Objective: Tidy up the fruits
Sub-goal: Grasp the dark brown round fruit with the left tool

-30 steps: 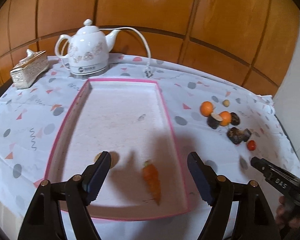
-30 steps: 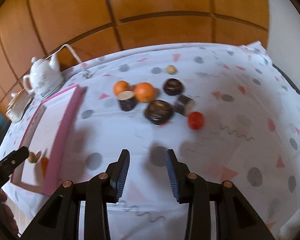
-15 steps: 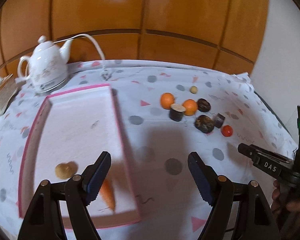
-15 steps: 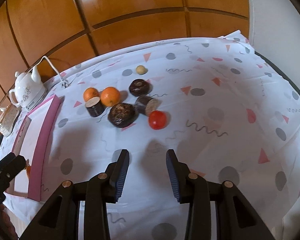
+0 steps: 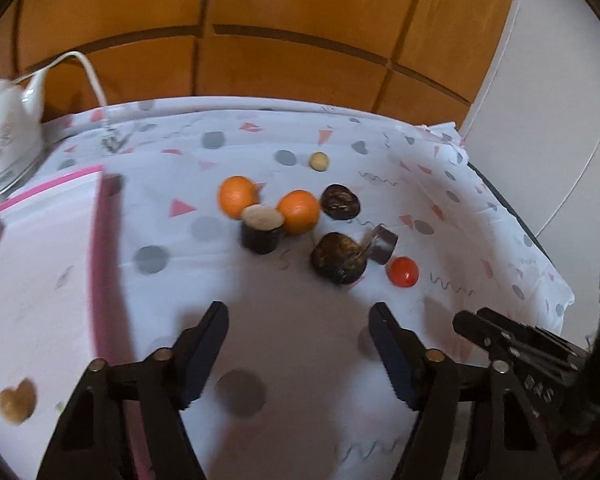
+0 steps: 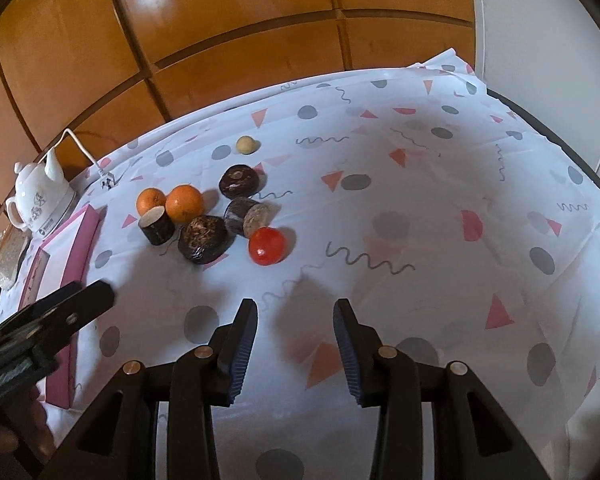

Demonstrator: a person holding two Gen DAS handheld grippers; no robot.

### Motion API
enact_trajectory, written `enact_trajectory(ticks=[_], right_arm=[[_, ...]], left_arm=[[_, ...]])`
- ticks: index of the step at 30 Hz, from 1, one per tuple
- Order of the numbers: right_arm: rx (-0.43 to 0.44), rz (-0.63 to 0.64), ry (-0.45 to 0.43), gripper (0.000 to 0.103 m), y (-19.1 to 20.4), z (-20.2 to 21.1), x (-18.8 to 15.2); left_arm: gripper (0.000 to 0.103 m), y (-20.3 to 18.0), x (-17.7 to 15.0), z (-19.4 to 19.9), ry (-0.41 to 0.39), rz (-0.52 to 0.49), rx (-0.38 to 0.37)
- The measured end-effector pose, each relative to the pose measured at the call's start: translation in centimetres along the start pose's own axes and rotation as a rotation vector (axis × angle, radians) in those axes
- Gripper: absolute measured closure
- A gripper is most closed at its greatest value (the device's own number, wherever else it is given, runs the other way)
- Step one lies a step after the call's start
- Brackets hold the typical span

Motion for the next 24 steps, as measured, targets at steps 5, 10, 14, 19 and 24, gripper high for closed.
enact_trajectory(ticks=[5,10,14,19,24], right_arm=[[-0.007,-0.005,0.005,0.063,-0.7,-0.2,0.2],[-0.017,-0.025,0.01,0.063,-1.7,-0.4,0.6],[-0.025,-0.035,0.012,0.063,-2.4,-0.7,0.8],[-0.03,-0.045,0.023,0.063,-2.9,-1.1,0.8],[-0.03,-0.045,0.028,0.063,-3.1,-1.3,0.9]], left_arm=[[0.039,-1.5,0.6,-3.3,0.036,-0.027,-0.03],[0.039,-2.6,0.9,-5.9,0.057,-0.064,-0.033],[0.038,-3.0,1.0,-7.7,0.078,-0.073,-0.03],[0.049,-3.0,0.8,-9.1,0.076,-0.083,-0.009],[0.054,-2.7,0.7,-8.8,0.065,-0.074,-0.033]])
Point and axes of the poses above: each gripper's, at about its wrist camera, not at the fingertips, and z roughly against the way its jaws point, y to its left, x to its top, the point moved 3 cm from there along -z, roughly the way its jaws point, and after that the axes turned 13 degrees about -y, right-handed, at the moved point
